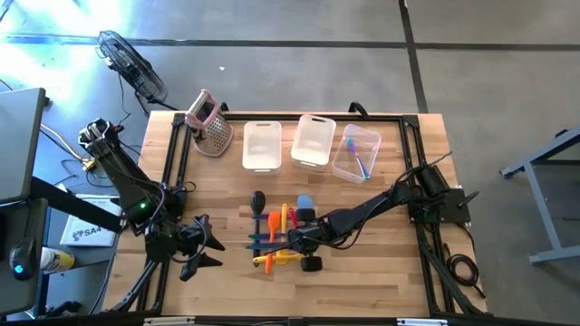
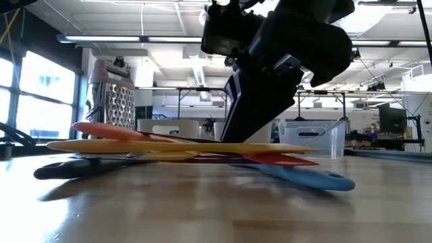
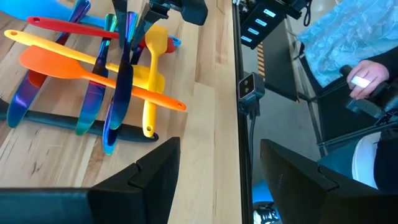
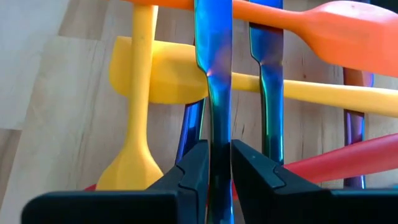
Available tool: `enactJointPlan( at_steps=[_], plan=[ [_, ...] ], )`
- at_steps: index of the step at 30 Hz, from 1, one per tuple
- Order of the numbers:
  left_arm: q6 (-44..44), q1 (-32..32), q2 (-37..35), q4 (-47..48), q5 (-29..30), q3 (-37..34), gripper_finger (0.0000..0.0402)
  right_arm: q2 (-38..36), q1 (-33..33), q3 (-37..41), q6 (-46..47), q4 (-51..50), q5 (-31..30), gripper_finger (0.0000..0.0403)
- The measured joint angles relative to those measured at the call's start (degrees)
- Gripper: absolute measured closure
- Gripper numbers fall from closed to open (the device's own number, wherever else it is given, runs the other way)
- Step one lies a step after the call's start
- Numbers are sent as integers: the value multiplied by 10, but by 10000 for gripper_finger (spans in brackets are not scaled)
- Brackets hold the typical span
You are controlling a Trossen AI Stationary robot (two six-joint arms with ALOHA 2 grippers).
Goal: Pick & Place Kitchen Items
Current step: Put the blue table knife into the transparent bin
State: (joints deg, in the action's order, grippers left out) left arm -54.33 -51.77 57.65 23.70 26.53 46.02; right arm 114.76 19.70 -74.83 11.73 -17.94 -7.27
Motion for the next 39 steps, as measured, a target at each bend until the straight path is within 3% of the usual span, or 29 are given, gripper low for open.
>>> enactJointPlan(
  at_steps=[39],
  plan=[
    [-15, 0, 0, 0, 2, 0, 185, 0, -14, 0, -26, 1, 24, 328]
  ],
)
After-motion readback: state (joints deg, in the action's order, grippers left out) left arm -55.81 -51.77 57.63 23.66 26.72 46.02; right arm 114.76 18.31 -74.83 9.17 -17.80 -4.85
